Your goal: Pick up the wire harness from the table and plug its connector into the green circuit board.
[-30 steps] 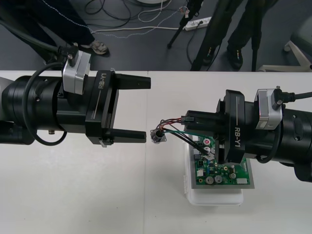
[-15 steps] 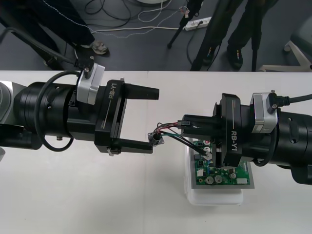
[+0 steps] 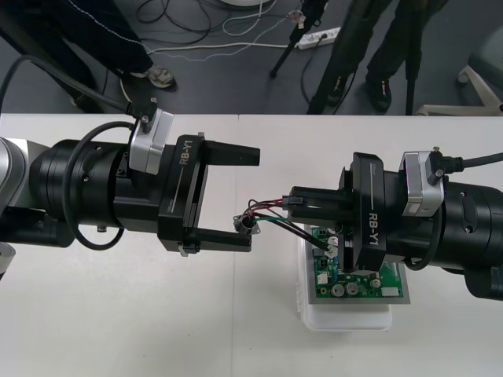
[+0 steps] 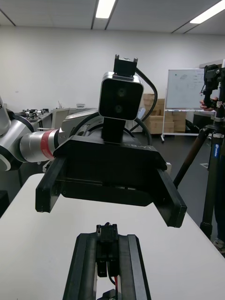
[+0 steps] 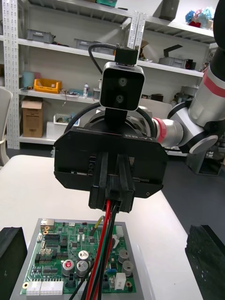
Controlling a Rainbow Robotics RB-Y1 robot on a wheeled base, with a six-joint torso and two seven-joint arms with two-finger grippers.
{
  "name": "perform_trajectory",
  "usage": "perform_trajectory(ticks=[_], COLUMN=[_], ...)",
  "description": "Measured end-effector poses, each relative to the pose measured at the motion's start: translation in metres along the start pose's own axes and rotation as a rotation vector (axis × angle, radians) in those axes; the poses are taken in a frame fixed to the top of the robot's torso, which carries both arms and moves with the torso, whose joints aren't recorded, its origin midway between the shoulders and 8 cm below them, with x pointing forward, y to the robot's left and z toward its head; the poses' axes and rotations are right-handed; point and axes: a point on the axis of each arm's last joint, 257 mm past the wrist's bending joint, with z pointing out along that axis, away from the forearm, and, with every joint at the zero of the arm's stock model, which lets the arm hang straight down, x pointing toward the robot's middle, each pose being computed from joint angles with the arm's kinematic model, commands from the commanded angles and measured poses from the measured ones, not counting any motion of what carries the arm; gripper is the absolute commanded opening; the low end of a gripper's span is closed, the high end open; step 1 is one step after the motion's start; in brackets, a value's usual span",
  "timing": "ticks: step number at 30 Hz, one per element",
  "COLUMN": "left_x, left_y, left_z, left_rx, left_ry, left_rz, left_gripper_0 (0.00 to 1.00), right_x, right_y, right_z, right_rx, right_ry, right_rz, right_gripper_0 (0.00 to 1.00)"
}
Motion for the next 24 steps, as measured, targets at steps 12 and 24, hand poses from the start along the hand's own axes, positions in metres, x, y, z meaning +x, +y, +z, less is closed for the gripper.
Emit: perform_trajectory(ticks=[12,24], left_x=[-0.0002,-0.0025], left_y=[0.0010,-0.0027], left_z=[0.0064,0.0045], left_rx=[-0.018,0.006], left_ry=[-0.039,-0.076], left_rz=[-0.011,-0.021], left_gripper_0=[0.95,0.94], right_x=[-0.0016,-0.0021], right_y=[-0.0002,-0.0002], right_z=[0.0013,0.0018], right_rx=[0.002,0.003], right_ry=[-0.008,-0.011], right_rz=[0.001,0.001], right_gripper_0=[0.00,0.00])
